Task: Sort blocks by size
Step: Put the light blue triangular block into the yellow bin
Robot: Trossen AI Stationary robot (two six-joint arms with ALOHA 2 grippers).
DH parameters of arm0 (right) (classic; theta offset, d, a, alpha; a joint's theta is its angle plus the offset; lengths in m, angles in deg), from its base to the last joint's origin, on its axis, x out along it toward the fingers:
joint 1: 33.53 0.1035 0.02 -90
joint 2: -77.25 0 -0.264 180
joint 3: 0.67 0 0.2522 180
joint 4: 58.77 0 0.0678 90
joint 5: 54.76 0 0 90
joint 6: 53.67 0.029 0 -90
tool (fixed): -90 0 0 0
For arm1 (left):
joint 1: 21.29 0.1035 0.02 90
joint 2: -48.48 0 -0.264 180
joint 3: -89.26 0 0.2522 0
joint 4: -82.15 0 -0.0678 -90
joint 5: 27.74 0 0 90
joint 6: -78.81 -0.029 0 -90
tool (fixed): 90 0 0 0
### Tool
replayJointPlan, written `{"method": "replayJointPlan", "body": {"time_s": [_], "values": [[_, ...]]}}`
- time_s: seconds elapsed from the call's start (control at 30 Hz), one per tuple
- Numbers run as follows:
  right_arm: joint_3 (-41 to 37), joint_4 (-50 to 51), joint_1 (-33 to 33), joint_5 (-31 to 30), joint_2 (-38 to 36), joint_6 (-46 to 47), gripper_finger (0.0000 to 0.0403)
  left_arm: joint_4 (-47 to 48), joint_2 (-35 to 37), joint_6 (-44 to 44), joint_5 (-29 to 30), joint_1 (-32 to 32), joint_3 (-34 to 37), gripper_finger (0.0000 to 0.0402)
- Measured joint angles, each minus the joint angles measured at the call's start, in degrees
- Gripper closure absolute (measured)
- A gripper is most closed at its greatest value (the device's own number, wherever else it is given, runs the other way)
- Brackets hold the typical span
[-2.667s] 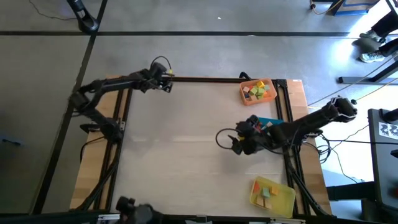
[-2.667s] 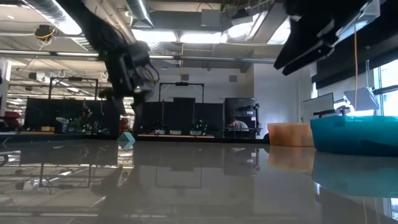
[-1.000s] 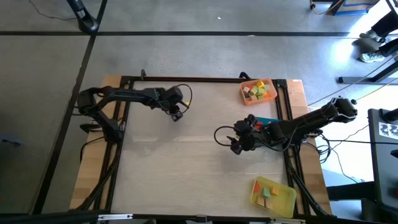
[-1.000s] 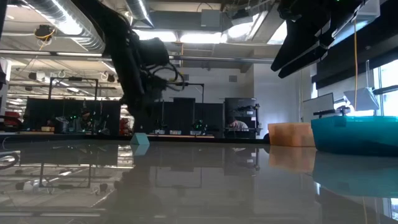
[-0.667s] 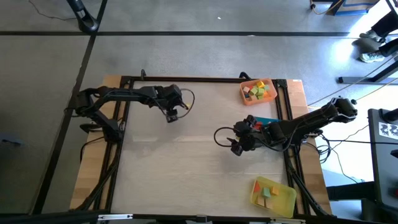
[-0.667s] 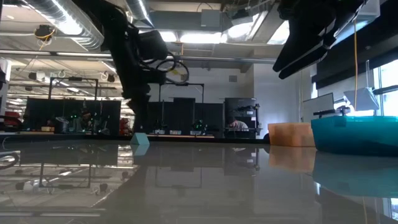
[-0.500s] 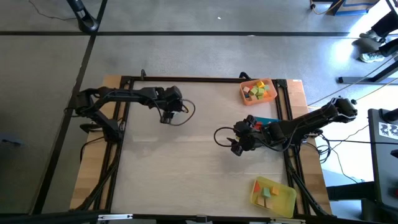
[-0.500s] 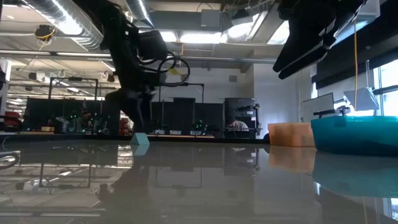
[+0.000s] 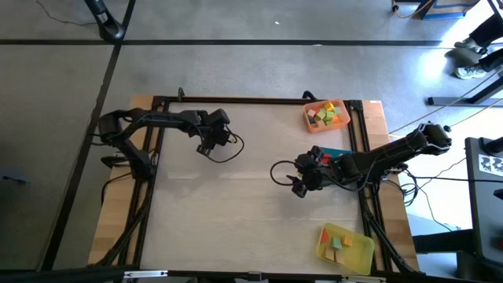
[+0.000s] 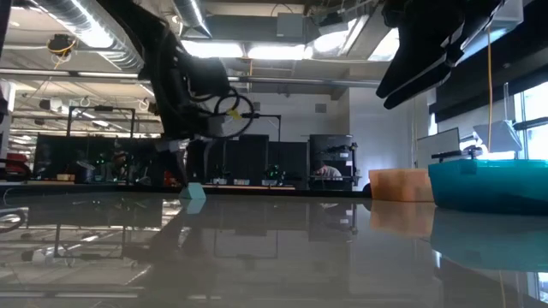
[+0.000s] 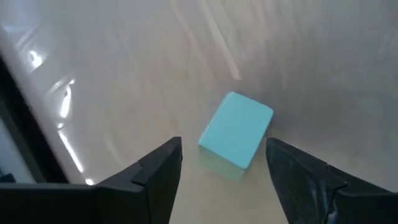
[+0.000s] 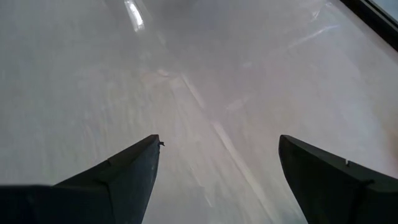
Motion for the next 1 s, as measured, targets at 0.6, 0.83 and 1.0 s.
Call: {"method": "replayJointPlan", "body": {"time_s": [0.6,0.83,1.0], "values": [[0.0,-1.2,0.0,1.7,0.0,0.3,0.0078,-0.6,-5.2,1.3,0.1,-0.9,-1.0,0.0282],[0.0,-1.5,1.4,5.2,0.0,0.3,0.0078,1.2,-2.8,12.1,0.2,-6.3,-5.1,0.0282],[-0.4,-2.4,3.9,1.6,0.0,0.3,0.0078,1.2,1.5,18.7,1.3,-13.3,-6.2,0.0283]]}}
